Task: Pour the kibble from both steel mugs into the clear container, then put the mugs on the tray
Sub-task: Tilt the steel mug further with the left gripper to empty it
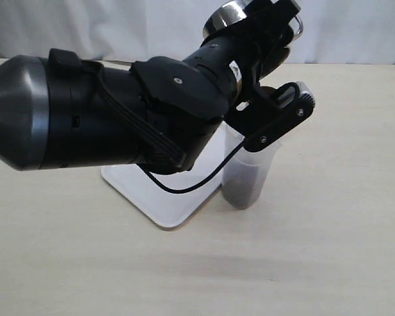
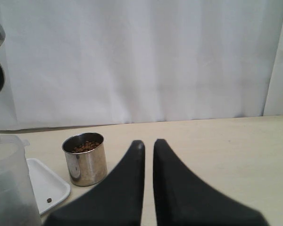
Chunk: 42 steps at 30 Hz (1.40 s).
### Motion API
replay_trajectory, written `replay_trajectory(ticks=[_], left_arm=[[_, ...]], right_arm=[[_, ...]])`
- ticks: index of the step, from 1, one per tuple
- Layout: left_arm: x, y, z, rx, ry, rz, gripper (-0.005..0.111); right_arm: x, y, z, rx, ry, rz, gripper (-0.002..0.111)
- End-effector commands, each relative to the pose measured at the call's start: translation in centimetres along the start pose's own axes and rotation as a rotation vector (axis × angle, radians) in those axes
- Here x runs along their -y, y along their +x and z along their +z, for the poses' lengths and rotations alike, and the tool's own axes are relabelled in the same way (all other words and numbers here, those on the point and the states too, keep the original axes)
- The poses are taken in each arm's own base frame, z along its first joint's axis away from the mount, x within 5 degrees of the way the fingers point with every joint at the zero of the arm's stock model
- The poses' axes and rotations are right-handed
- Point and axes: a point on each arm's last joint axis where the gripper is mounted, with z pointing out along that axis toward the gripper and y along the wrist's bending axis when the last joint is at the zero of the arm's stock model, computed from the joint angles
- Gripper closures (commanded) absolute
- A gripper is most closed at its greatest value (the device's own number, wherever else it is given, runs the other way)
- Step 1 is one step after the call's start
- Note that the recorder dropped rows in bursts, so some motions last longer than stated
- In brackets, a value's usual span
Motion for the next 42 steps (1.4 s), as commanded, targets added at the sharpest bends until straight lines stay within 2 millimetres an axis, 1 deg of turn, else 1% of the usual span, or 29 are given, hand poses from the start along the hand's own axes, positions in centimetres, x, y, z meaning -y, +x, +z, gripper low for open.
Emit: replay_trajectory(ticks=[1, 9, 17, 28, 31, 32, 35, 42], left_arm=[[-1.03, 0.01, -0.52, -0.011, -0.053, 0.037, 0.107], [-1.18, -0.18, -0.66, -0.008, -0.062, 0.083, 0.107], [-1.18, -0.18, -0.66, -0.013, -0.061, 0.225, 0.107], [-1.22, -0.38, -0.67, 0.008, -0.069, 0.267, 0.107], [-1.22, -0.39, -0.67, 0.006, -0.07, 0.328, 0.107], [-1.23, -0.4, -0.67, 0.006, -0.07, 0.378, 0.107], [-1.25, -0.52, -0.67, 0.017, -0.076, 0.408, 0.107], [-1.27, -0.61, -0.68, 0.027, -0.08, 0.405, 0.107]], right_arm=[[0.03, 0.11, -0.01, 0.0, 0.006, 0.003, 0.103], [0.03, 0.11, -0.01, 0.0, 0.006, 0.003, 0.103], [0.03, 0.11, -0.01, 0.0, 0.006, 0.003, 0.103], [0.03, 0.11, -0.01, 0.0, 0.006, 0.003, 0.103], [0.03, 0.11, -0.01, 0.0, 0.006, 0.003, 0.103], [0.03, 0.11, -0.01, 0.0, 0.006, 0.003, 0.103], [0.03, 0.11, -0.01, 0.0, 0.006, 0.003, 0.103], [0.03, 0.11, -0.01, 0.0, 0.006, 0.003, 0.103]])
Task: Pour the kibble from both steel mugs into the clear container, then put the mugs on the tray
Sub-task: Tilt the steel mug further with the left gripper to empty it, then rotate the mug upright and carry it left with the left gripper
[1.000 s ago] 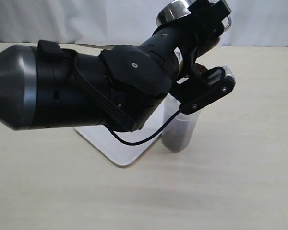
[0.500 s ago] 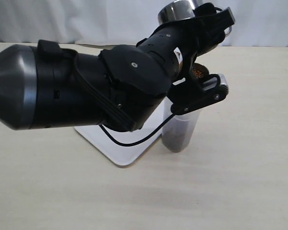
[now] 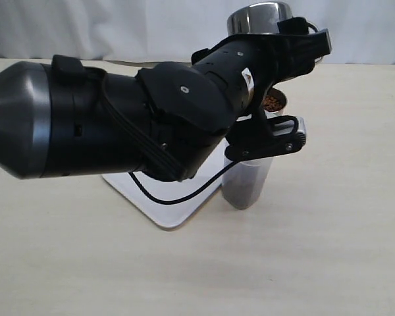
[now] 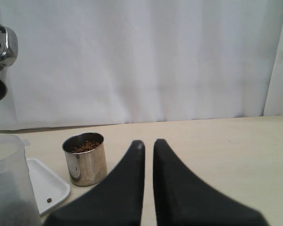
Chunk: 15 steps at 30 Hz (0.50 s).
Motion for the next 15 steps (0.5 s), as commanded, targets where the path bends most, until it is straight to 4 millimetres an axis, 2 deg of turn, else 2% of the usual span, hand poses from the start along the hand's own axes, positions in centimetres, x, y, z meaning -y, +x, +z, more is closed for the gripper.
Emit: replay_trajectory(ticks=[1, 15], left_arm=[[-0.44, 0.57, -0.21, -0.02, -0.016, 0.0, 0.107], [-0.47, 0.52, -0.21, -0.016, -0.019, 0.086, 0.107]], right_arm=[[0.03, 0.09, -0.01, 0.002, 0.006, 0.003, 0.103], [0.03, 0.09, -0.01, 0.002, 0.006, 0.003, 0.103]])
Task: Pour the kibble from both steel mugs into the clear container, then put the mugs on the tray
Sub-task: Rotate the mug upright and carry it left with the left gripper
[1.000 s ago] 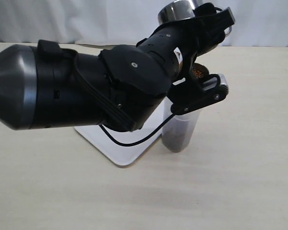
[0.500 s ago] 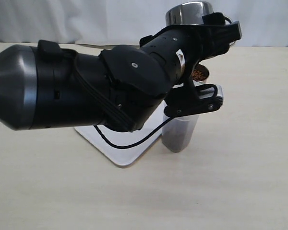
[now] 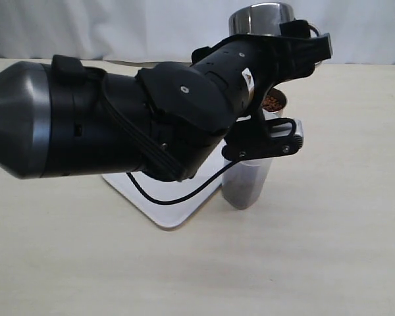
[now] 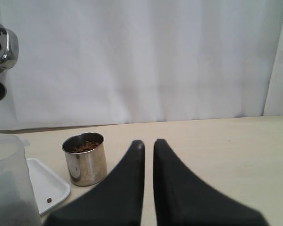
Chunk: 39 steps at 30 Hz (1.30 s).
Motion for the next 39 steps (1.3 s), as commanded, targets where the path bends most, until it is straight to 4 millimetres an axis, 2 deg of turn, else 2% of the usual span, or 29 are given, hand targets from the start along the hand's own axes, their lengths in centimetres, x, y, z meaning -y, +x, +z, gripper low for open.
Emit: replay_trajectory(ticks=[1, 8, 11, 16, 19, 21, 24, 28, 32, 34, 35, 39], left_arm=[[-0.4, 0.6, -0.2, -0.018, -0.015, 0.063, 0.107], [-0.5, 0.5, -0.2, -0.015, -0.019, 0.088, 0.107], [-0.5, 0.5, -0.2, -0.018, -0.017, 0.024, 0.107], [0.8, 0.4, -0.3, -0.031, 0.114, -0.473, 0.107], [1.0, 0.9, -0.3, -0.092, 0.118, -0.791, 0.107], [1.1, 0.8, -0.4, -0.093, 0.127, -0.834, 0.107], [1.5, 1.2, -0.5, -0.086, 0.151, -1.014, 0.107], [3.6, 4.2, -0.9, -0.076, 0.239, -1.385, 0.107], [5.1, 4.9, -1.3, -0.018, 0.27, -1.524, 0.107], [6.7, 5.3, -1.9, 0.014, 0.26, -1.66, 0.107], [8.3, 5.5, -2.4, 0.045, 0.255, -1.76, 0.107], [12.4, 5.9, -3.5, 0.104, 0.262, -1.989, 0.107]], right_arm=[[0.0, 0.1, 0.0, 0.002, 0.006, 0.003, 0.103], [0.0, 0.1, 0.0, 0.002, 0.006, 0.003, 0.103], [0.0, 0.1, 0.0, 0.002, 0.006, 0.003, 0.103], [0.0, 0.1, 0.0, 0.002, 0.006, 0.003, 0.103], [0.0, 0.1, 0.0, 0.002, 0.006, 0.003, 0.103], [0.0, 0.1, 0.0, 0.002, 0.006, 0.003, 0.103], [0.0, 0.1, 0.0, 0.002, 0.006, 0.003, 0.103], [0.0, 0.1, 0.0, 0.002, 0.006, 0.003, 0.103], [0.0, 0.1, 0.0, 0.002, 0.006, 0.003, 0.103], [0.0, 0.1, 0.0, 0.002, 0.006, 0.003, 0.103], [0.0, 0.1, 0.0, 0.002, 0.006, 0.003, 0.103], [0.0, 0.1, 0.0, 0.002, 0.006, 0.003, 0.103]])
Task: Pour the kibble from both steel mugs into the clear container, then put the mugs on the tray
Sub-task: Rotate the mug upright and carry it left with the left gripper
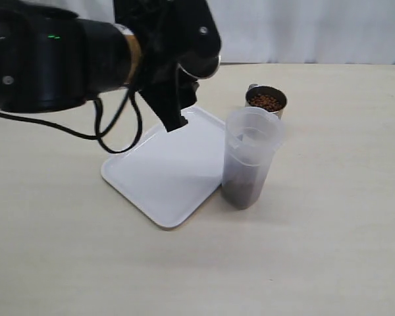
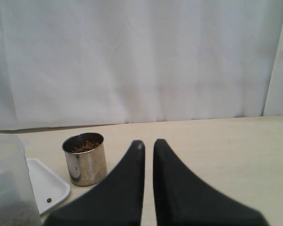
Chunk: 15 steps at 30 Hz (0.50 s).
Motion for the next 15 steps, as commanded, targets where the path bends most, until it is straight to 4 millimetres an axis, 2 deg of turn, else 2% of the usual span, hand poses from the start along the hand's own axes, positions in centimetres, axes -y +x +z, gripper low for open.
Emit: replay_trajectory(ticks=[1, 9, 12, 15], left_arm=[[-1.4, 4.4, -1.2, 0.06, 0.047, -0.258, 0.107], [-2.5, 14.7, -2.2, 0.107, 0.091, -0.598, 0.107], [-2.6, 17.5, -3.0, 0.23, 0.025, -0.732, 0.107], [-2.3, 19.4, -3.6, 0.287, -0.062, -0.808, 0.107]], right_arm=[[0.0, 0.1, 0.0, 0.002, 0.006, 0.003, 0.103], [0.0, 0.1, 0.0, 0.002, 0.006, 0.003, 0.103], [0.0, 0.1, 0.0, 0.002, 0.006, 0.003, 0.103], [0.0, 0.1, 0.0, 0.002, 0.006, 0.003, 0.103]])
